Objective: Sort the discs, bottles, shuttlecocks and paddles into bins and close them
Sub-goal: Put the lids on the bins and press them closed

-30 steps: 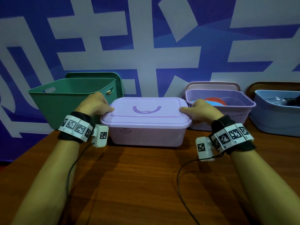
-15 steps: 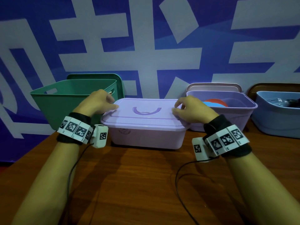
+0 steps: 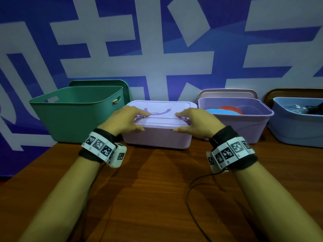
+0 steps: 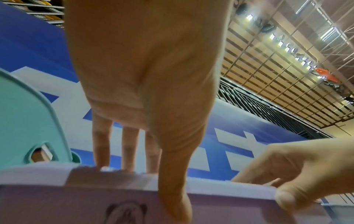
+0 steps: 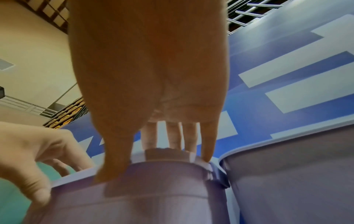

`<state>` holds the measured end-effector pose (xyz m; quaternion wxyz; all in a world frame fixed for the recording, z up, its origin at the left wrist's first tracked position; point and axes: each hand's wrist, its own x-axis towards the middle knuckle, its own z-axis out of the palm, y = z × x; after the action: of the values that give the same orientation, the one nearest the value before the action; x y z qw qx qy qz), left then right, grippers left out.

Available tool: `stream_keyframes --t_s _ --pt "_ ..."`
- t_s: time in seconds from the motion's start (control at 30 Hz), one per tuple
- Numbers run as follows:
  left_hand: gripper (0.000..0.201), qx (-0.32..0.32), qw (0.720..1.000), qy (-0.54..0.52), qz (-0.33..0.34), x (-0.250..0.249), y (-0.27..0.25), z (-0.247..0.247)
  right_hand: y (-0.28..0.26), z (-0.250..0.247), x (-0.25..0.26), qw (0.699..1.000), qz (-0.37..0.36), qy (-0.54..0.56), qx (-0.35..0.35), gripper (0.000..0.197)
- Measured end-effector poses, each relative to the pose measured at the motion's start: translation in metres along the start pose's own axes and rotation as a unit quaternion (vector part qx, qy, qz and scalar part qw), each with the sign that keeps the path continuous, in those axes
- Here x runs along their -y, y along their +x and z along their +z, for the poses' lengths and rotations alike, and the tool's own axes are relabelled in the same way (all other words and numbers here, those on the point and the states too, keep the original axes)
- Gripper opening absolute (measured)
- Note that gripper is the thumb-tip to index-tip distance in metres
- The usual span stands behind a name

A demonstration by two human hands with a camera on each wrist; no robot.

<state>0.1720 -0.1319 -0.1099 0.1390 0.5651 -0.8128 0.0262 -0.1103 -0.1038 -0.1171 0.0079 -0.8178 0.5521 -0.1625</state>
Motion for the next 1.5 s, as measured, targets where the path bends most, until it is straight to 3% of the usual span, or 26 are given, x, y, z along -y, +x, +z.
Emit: stream_keyframes --t_s 0.1,0.23,0.4,0.47,0.6,0.67,0.8,0.9,0.97,1.07,1.17,1.33,1.5 --pt "0.061 -0.048 0.998 0.024 -0.015 0.0 0.004 0.013 0.006 0.012 -0.003 0.999 0.019 -0.002 -0.044 0.055" --pt "0.057 -0.089 0.996 0.03 -0.011 0.001 0.007 0.026 0.012 0.019 -0.007 0.994 0.045 0.0 -0.099 0.053" --pt "0.057 -0.078 0.997 -0.009 -0.003 0.008 0.011 0.041 0.015 0.028 -0.006 0.992 0.058 0.013 -0.109 0.048" --pt "0.059 -0.056 0.998 -0.018 0.014 0.01 0.012 0.042 0.016 0.027 -0.01 0.995 0.047 0.024 -0.081 0.05" --pt "0.073 0.011 0.999 0.011 0.03 0.005 0.011 0.035 0.008 0.002 -0.011 0.998 0.024 0.018 0.063 0.071" --pt "0.074 -0.011 0.999 0.007 0.046 -0.01 0.008 0.027 0.0 -0.02 -0.006 0.997 0.018 0.033 0.067 0.072" --pt "0.062 -0.108 0.987 -0.075 0.089 -0.064 0.007 0.011 -0.02 -0.064 -0.009 0.997 0.031 0.077 0.004 0.063" --pt "0.052 -0.107 0.983 -0.114 0.099 -0.111 0.03 0.007 -0.036 -0.092 -0.023 0.992 0.076 0.083 -0.054 0.055" --pt "0.047 -0.106 0.98 -0.138 0.092 -0.143 0.054 0.01 -0.048 -0.111 -0.038 0.987 0.129 0.071 -0.057 0.053" --pt "0.047 -0.091 0.979 -0.163 0.078 -0.191 0.093 0.02 -0.067 -0.129 -0.07 0.975 0.209 0.07 -0.027 0.046" --pt "0.054 -0.048 0.986 -0.146 0.067 -0.231 0.13 0.034 -0.073 -0.125 -0.107 0.967 0.245 0.045 -0.061 0.047" --pt "0.075 0.054 0.998 0.021 0.03 -0.262 0.181 0.047 -0.067 -0.107 -0.149 0.966 0.238 0.04 -0.09 0.052" --pt "0.088 0.058 0.997 0.004 -0.044 -0.251 0.202 0.063 -0.063 -0.097 -0.164 0.979 0.197 0.039 0.025 0.071"
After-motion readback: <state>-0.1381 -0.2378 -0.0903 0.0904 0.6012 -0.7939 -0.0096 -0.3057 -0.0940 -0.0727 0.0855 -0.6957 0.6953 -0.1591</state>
